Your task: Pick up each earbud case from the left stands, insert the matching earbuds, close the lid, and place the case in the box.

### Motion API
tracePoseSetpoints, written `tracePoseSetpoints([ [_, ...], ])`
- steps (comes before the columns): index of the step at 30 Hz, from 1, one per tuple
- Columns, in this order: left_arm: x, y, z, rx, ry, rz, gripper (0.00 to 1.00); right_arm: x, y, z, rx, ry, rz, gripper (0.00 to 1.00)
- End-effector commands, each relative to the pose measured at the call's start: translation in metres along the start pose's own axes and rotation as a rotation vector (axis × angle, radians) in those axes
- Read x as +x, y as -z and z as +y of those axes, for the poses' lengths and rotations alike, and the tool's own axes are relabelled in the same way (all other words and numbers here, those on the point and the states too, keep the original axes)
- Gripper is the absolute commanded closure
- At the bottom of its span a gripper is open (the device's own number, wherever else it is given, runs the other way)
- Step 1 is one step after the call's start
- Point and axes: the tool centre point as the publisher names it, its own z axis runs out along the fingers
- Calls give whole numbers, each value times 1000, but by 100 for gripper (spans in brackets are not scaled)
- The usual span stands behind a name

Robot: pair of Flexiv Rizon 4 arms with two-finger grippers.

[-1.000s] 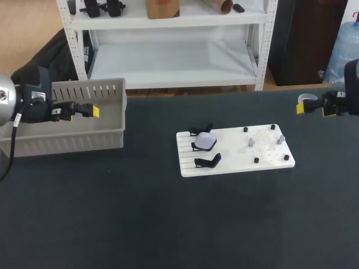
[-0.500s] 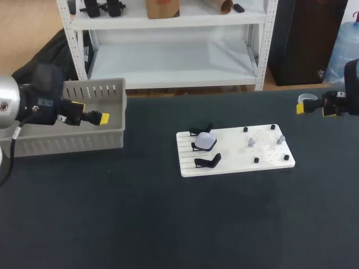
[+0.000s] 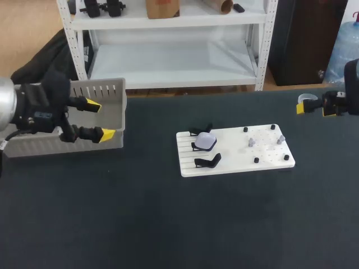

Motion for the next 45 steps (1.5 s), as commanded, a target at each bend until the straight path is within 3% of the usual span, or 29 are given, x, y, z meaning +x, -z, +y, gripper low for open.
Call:
tracePoseSetpoints([
  [1,4,8,3,345,-348,-348,0,0,0,0,1,0,1,0],
  [13,4,8,3,345,-348,-348,0,0,0,0,1,0,1,0],
  [14,5,6,1,313,-336,-342,0,0,0,0,1,0,1,0],
  [18,-2,-13,-11,238,-245,-350,0,0,0,0,1,0,1,0],
  [24,-9,-51,-19,253,-164,-358,0,0,0,0,1,0,1,0],
  [30,-16,-84,-25,250,-134,-279,0,0,0,0,1,0,1,0],
  [35,-18,-99,-29,265,-112,-252,0,0,0,0,1,0,1,0],
  [45,-18,-99,-29,265,-112,-252,0,0,0,0,1,0,1,0],
])
